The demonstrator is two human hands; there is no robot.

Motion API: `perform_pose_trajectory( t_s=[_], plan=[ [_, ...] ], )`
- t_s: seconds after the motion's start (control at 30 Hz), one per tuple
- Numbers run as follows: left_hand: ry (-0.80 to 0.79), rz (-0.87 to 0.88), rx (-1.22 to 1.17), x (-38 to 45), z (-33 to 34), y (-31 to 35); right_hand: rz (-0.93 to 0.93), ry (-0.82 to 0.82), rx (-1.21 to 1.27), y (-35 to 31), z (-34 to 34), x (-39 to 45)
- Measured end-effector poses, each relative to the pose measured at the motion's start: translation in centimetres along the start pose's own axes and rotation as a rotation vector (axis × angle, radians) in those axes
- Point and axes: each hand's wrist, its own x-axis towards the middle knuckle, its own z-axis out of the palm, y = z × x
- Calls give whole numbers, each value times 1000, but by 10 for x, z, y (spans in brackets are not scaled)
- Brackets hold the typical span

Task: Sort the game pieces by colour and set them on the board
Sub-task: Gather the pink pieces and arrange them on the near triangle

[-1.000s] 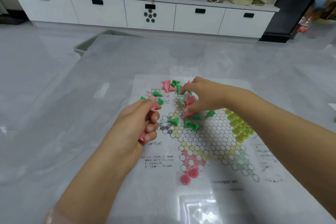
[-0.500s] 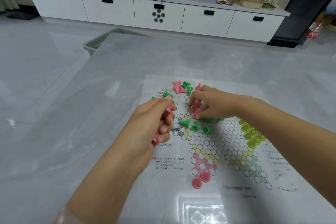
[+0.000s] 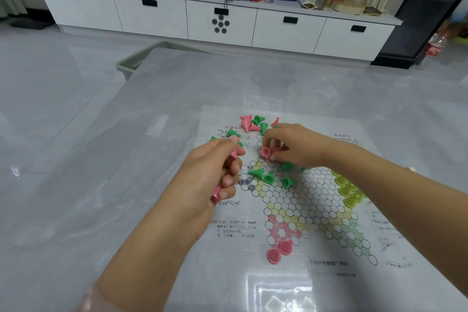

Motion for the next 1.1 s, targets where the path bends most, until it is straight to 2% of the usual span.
perform_pose_trajectory(
  t_s=[0.23,0.4,0.67,0.9,1.1],
  plan=[
    [9,4,-3,0,0,1,11,42,69,2,-1,-2],
    [9,5,0,0,0,1,8,17,-41,1,2,-1],
    [6,8,-9,0,-1,1,20,69,-3,-1,3,-3],
    [6,15,1,0,-1,2,6,46,-67,-6,2,-4],
    [4,14,1,0,-2,2,5,80,3,-2,4,-5]
  ],
)
